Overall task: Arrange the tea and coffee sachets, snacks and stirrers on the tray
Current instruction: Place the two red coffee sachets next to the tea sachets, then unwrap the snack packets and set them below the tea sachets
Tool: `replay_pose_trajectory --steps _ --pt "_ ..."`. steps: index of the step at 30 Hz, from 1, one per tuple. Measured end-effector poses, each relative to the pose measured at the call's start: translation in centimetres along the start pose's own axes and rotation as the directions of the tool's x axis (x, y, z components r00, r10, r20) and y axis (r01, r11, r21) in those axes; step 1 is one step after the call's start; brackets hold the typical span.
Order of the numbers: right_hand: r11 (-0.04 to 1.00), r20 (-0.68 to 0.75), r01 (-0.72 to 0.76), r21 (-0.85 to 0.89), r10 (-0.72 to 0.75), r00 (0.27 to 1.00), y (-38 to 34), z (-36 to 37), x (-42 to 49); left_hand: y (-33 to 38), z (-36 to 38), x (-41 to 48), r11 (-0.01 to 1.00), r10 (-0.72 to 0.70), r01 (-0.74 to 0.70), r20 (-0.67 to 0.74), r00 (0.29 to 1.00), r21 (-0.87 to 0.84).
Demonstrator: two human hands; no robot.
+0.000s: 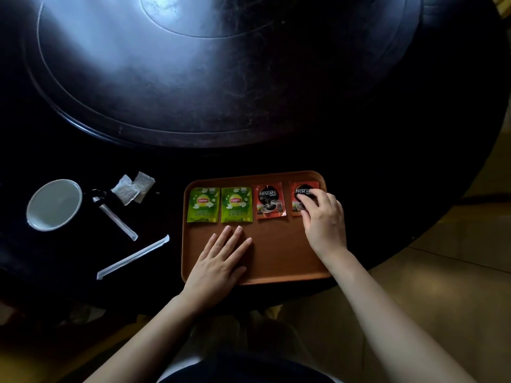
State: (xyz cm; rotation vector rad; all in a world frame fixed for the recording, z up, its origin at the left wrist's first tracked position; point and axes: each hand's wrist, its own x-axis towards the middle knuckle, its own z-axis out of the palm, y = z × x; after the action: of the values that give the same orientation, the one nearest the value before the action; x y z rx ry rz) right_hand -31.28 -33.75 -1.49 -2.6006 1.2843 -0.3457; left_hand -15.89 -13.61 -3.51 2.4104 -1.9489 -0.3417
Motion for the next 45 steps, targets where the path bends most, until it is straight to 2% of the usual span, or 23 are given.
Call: replay_pose_trajectory --steps 8,12,15,17,19,23,26,31,39,45 --pt "0.999 -0.011 0.019 0.034 -0.019 1.000 -0.3 -0.3 0.3 0.2 -0.6 -0.1 1.000 0.020 -0.019 -0.023 1.000 0.024" --pt "0.995 -0.063 0.038 0.095 -0.032 0.998 -2.8 -0.6 0.5 -0.9 -2.2 -0.5 0.978 -0.088 0.068 -0.094 0.992 -0.197" --pt "0.976 -0.028 0.094 0.194 -0.090 0.996 -7.0 -0.4 0.9 -3.7 -3.4 -1.6 0.939 -0.231 0.170 -0.186 0.955 -0.298" --pt "0.959 0.037 0.146 0.245 -0.160 0.986 -10.5 0.1 0.9 -6.4 -4.0 -2.6 0.881 -0.380 0.274 -0.234 0.895 -0.386" --pt "0.938 0.105 0.209 0.275 -0.246 0.964 -14.2 0.8 1.0 -9.1 -4.6 -3.5 0.801 -0.544 0.413 -0.239 0.804 -0.433" --pt "0.920 0.282 0.211 0.332 -0.310 0.908 -20.4 2.7 2.5 -13.1 -5.5 -4.3 0.576 -0.790 0.666 -0.112 0.603 -0.475" --pt "0.938 0.361 0.201 0.282 -0.298 0.884 -24.3 4.6 4.3 -14.7 -5.6 -3.9 0.440 -0.867 0.752 -0.013 0.498 -0.491" --pt "0.978 0.363 0.150 0.144 -0.194 0.911 -28.8 7.0 6.9 -16.2 -5.8 -2.4 0.281 -0.910 0.752 0.084 0.407 -0.596" --pt "0.993 0.374 0.055 0.107 -0.092 0.923 -32.6 9.3 8.7 -16.6 -5.7 -2.4 0.229 -0.904 0.712 0.126 0.408 -0.664" --pt "0.963 0.451 -0.132 0.236 0.012 0.893 -33.3 9.7 8.7 -16.8 -7.1 -2.0 0.262 -0.889 0.771 0.166 0.427 -0.580"
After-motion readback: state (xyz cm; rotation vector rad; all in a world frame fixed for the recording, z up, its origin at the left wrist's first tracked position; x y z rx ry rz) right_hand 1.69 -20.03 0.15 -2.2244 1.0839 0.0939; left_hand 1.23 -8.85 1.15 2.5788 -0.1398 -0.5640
